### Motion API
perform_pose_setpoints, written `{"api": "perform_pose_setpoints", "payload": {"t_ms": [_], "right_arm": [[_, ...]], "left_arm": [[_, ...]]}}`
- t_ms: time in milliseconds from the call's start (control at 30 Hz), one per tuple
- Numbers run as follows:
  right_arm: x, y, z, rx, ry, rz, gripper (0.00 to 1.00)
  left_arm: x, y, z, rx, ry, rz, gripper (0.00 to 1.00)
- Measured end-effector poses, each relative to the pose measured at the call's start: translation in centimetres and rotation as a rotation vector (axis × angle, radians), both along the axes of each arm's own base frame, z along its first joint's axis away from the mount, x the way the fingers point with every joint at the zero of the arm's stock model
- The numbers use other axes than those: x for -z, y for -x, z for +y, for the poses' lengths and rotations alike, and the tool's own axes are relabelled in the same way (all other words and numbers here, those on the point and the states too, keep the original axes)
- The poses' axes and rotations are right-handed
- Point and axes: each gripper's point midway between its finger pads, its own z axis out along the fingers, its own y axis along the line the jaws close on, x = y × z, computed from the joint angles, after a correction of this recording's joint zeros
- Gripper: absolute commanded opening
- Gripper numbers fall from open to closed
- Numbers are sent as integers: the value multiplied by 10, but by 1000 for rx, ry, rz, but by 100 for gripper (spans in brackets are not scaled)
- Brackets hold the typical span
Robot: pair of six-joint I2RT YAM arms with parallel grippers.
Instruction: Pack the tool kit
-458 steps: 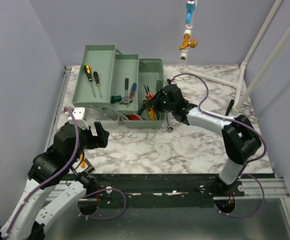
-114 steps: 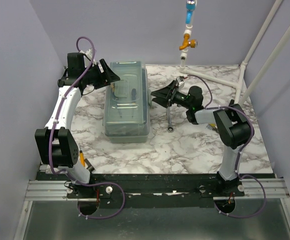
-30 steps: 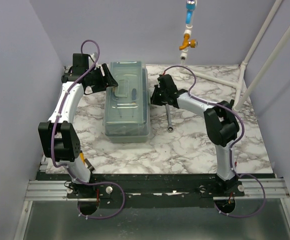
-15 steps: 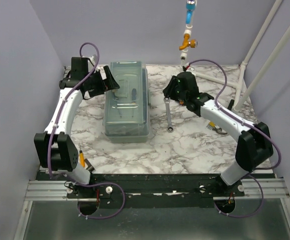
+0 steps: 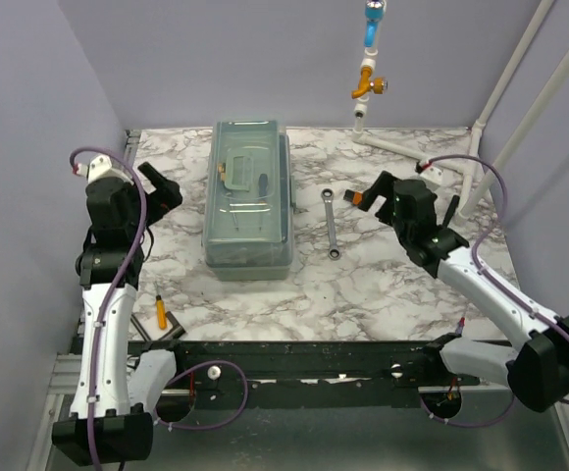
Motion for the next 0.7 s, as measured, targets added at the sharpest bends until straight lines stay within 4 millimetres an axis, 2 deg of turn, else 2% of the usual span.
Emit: {"api": "perform_pose_setpoints", "payload": {"t_ms": [100,167,267,333,400,533,600,700], "right_arm": [[5,16,-21,41,35,-49,100],[16,26,-33,53,68,-90,100],[32,38,-41,34,99,-137,100],[41,43,-44,19,122,-165,100],[46,44,-46,7,145,-189,100],[49,42,-45,-35,202,-245,100],[47,39,-44,-47,231,-272,100],[40,33,-45,-36,256,-310,99]], "left_arm": [[61,3,27,-146,27,97,99],[103,4,32,-191,47,152,98],[158,13,33,-227,74,205,99],[182,18,35,-248,66,230,99],[190,17,41,-265,34,228,99],[175,-2,53,-252,-85,129,98],[168,-9,54,-223,-144,57,94],[173,-12,51,-165,-215,-34,95]]}}
